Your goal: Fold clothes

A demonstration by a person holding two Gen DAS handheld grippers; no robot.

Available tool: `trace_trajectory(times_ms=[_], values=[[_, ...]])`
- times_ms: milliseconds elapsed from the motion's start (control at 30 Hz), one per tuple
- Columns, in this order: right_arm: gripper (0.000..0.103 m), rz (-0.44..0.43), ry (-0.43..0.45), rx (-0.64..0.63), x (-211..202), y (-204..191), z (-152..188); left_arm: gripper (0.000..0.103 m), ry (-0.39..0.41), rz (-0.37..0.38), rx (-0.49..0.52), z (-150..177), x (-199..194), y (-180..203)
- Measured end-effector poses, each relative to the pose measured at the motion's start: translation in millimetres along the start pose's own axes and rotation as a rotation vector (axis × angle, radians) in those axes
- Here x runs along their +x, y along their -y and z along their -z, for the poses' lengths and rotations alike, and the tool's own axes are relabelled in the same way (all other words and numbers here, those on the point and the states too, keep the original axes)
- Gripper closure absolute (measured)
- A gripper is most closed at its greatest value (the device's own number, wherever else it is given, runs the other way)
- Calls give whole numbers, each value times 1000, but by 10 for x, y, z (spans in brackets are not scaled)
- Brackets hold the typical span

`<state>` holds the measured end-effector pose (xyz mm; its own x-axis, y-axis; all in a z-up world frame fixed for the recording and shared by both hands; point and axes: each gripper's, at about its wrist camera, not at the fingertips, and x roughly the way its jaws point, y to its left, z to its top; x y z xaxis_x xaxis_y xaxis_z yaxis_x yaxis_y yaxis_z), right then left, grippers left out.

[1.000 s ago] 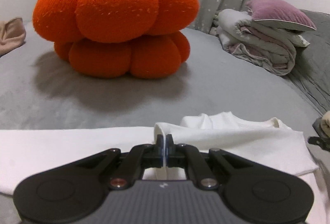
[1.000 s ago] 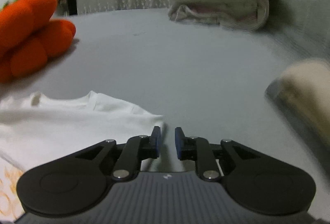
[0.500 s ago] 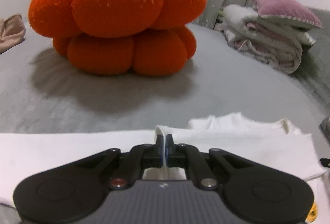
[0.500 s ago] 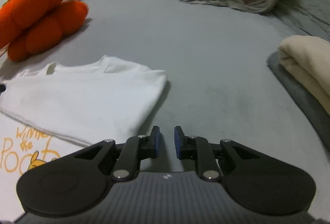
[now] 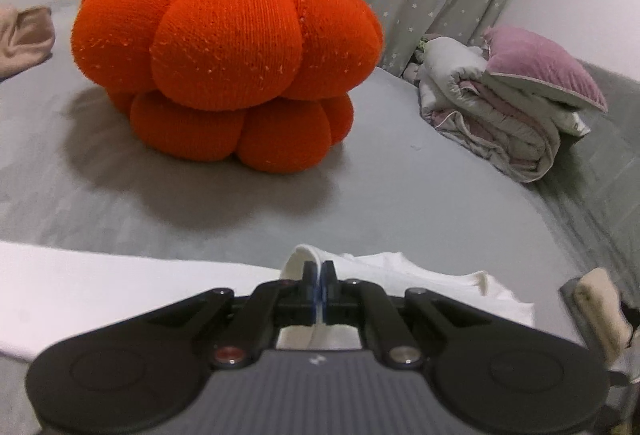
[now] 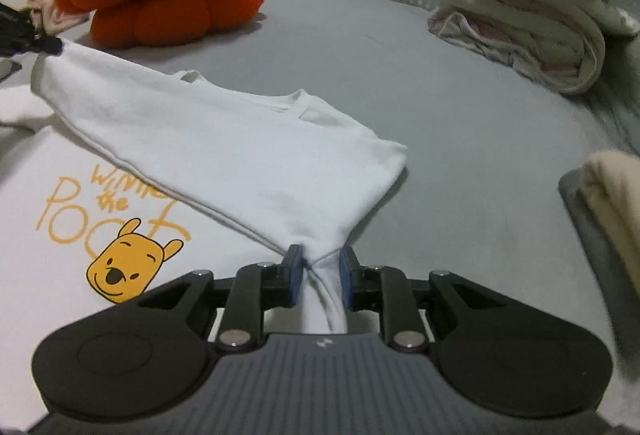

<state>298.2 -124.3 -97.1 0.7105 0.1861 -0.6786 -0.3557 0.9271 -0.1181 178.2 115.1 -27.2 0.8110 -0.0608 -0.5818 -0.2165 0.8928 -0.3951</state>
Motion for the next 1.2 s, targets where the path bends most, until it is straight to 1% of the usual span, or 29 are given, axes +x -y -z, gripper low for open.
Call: trace_trajectory(times_ms=[33,100,167,233,300,333,367,467,533,600,767,833,867,933,1033,1100,1200], values=[[82,-2,0,2,-9,12,5,102,-4,9,-17,-15,-50,14],[82,-7,-1,52,-45,74,13,102,-14,26,-61,-48,-146,49],[82,-30,12,164,-73,226,29,102,-39,47,-102,-50,-215,117],[82,-46,21,291,-115,385,44,102,-45,56,-115,-19,-302,171],[81,-65,21,405,-165,518,61,102,-58,45,-124,37,-358,184],[77,-81,10,435,-198,537,69,102,-73,37,-151,80,-372,148],[74,-89,5,437,-236,531,73,102,-89,36,-185,133,-379,98],[73,-118,0,419,-345,432,58,102,-136,37,-277,323,-344,-71],[68,-173,-5,448,-383,342,70,102,-159,30,-320,431,-287,-159],[64,-262,-17,536,-341,223,115,102,-172,31,-355,488,-263,-205],[64,-494,-50,770,-215,-83,235,102,-130,48,-353,440,-353,-114],[64,-488,-36,755,-203,-254,193,102,-119,67,-342,411,-372,-106],[64,-461,-22,754,-194,-307,166,102,-115,65,-337,406,-371,-100],[64,-405,8,805,-128,-308,155,102,-119,62,-338,406,-339,-130],[64,-383,22,914,9,-291,225,102,-119,47,-336,400,-297,-189],[64,-354,30,921,55,-321,191,102,-108,21,-314,396,-273,-212],[64,-323,43,941,133,-362,129,102,-109,7,-309,401,-239,-243]])
